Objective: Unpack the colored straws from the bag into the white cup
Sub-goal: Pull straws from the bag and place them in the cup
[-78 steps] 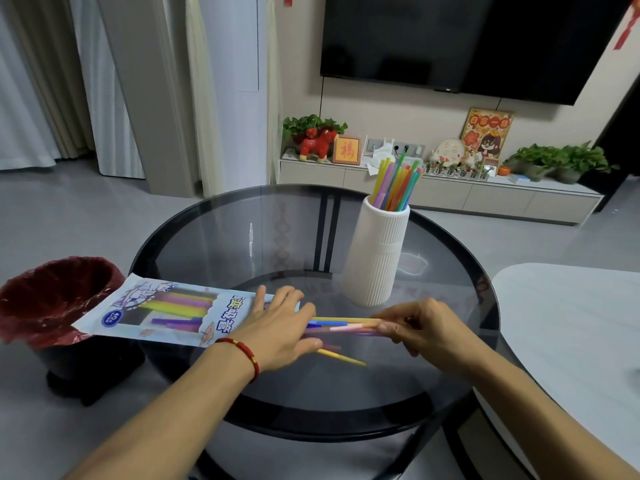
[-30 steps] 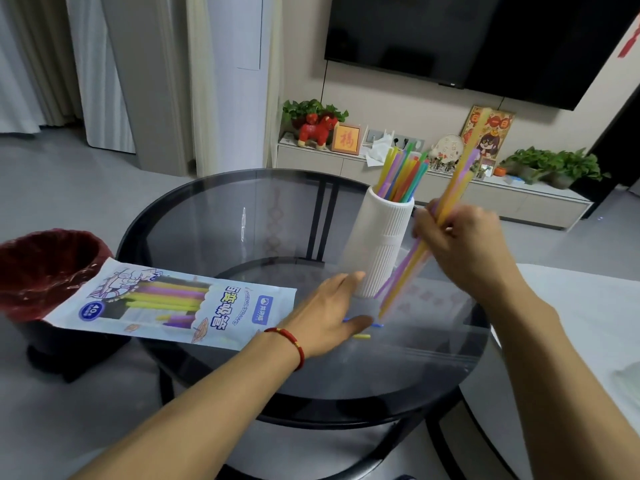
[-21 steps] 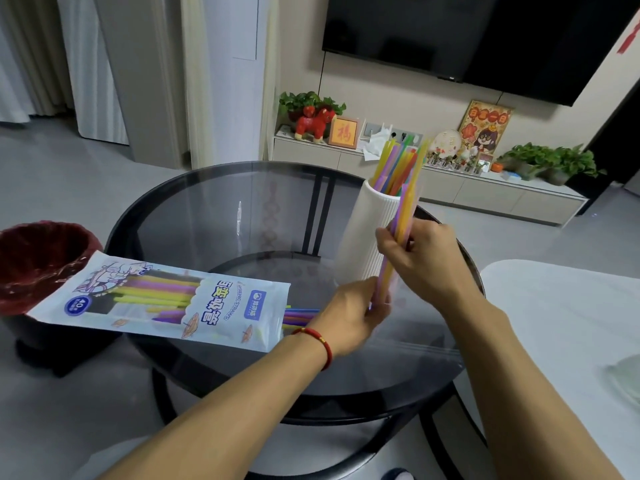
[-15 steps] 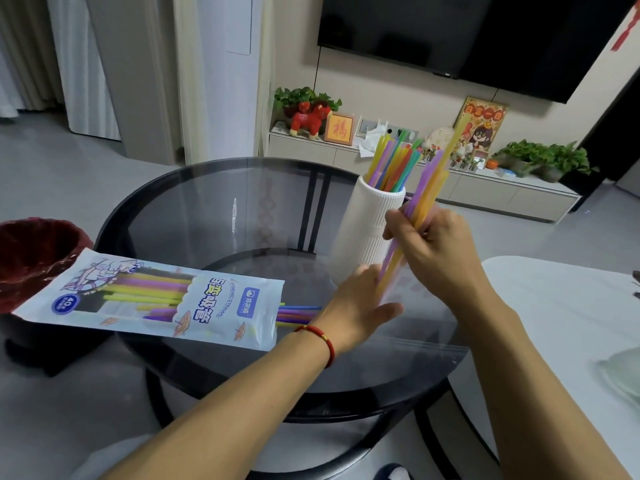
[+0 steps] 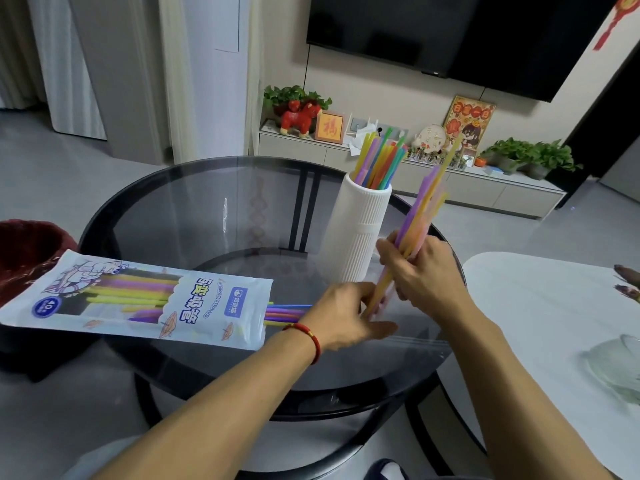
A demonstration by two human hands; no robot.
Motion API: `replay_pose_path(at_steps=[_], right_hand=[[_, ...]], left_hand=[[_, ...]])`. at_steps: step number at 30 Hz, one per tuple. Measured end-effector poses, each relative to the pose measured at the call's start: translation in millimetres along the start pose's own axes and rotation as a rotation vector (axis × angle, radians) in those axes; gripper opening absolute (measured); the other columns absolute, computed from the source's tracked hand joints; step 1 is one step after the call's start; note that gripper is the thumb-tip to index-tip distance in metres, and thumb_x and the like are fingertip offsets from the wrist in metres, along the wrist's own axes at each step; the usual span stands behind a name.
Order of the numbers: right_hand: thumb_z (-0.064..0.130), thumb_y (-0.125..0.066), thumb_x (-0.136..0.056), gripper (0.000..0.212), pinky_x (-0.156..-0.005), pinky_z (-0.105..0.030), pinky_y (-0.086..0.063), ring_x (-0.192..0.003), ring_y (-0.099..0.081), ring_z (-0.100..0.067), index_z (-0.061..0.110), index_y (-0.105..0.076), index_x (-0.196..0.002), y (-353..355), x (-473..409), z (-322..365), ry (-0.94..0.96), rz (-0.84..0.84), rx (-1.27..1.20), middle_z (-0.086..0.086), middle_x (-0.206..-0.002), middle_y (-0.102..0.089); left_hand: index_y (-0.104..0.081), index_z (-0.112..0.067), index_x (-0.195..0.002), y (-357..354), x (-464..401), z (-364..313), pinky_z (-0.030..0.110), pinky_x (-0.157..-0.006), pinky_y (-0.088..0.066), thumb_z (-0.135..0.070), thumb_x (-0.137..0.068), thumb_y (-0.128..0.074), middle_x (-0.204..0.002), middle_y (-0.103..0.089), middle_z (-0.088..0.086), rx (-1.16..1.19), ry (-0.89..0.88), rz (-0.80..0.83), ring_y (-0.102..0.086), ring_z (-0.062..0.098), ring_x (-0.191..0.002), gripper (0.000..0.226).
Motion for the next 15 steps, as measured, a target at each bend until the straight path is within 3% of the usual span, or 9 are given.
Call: replay_pose_path(at_steps=[2,4,8,12,15], right_hand=[[0.031,-0.062,-0.102,0.03,-0.042,-0.029,-0.058,-0.043,-0.067,-0.019,0.011,-0.067,-0.08,6.2,1.4,-8.2,-0.04,0.0,-0.059,-0.002,-0.056,-0.067],[0.031,-0.061,-0.103,0.027,-0.043,-0.024,-0.058,-0.043,-0.068,-0.016,0.014,-0.066,-0.082,3.6,4.4,-11.0,-0.044,0.045,-0.061,-0.001,-0.054,-0.065],[0.033,-0.061,-0.103,0.028,-0.046,-0.023,-0.059,-0.043,-0.068,-0.017,0.013,-0.066,-0.083,6.3,7.2,-16.0,-0.051,0.052,-0.043,-0.005,-0.054,-0.067],[0.03,-0.063,-0.102,0.026,-0.049,-0.029,-0.063,-0.044,-0.07,-0.016,0.014,-0.068,-0.083,-0.4,12.5,-13.9,-0.025,0.107,0.02,-0.004,-0.055,-0.068],[0.032,-0.065,-0.1,0.02,-0.049,-0.022,-0.061,-0.048,-0.071,-0.012,0.016,-0.069,-0.088,-5.8,15.4,-11.6,-0.02,0.141,0.065,-0.002,-0.062,-0.069]], left_hand=[[-0.062,-0.031,-0.11,12.6,1.9,-5.4,0.015,-0.067,-0.043,-0.031,-0.081,-0.075,-0.099,-0.063,-0.014,-0.003,-0.042,-0.027,-0.058,0.005,-0.087,0.032],[-0.059,-0.028,-0.119,28.3,5.2,-3.7,0.015,-0.072,-0.043,-0.015,-0.08,-0.07,-0.11,-0.063,-0.009,0.041,-0.033,-0.097,-0.056,0.011,-0.095,0.043],[-0.063,-0.022,-0.114,52.5,14.9,5.0,0.003,-0.066,-0.043,0.0,-0.077,-0.063,-0.107,-0.066,-0.003,0.02,-0.005,-0.215,-0.056,0.01,-0.091,0.043],[-0.064,-0.024,-0.109,61.3,21.5,9.9,0.006,-0.066,-0.04,0.0,-0.078,-0.061,-0.105,-0.066,-0.005,-0.025,0.008,-0.228,-0.057,0.009,-0.091,0.039],[-0.064,-0.025,-0.108,63.1,23.1,13.5,0.008,-0.067,-0.041,0.001,-0.079,-0.061,-0.105,-0.065,-0.006,-0.056,0.02,-0.22,-0.058,0.01,-0.091,0.039]])
Point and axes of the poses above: each hand's wrist, its own x-axis away from the middle knuckle, its own y-axis out of the back of the hand, z = x × y, the point moved 8 cm from there along -x, towards the middle knuckle
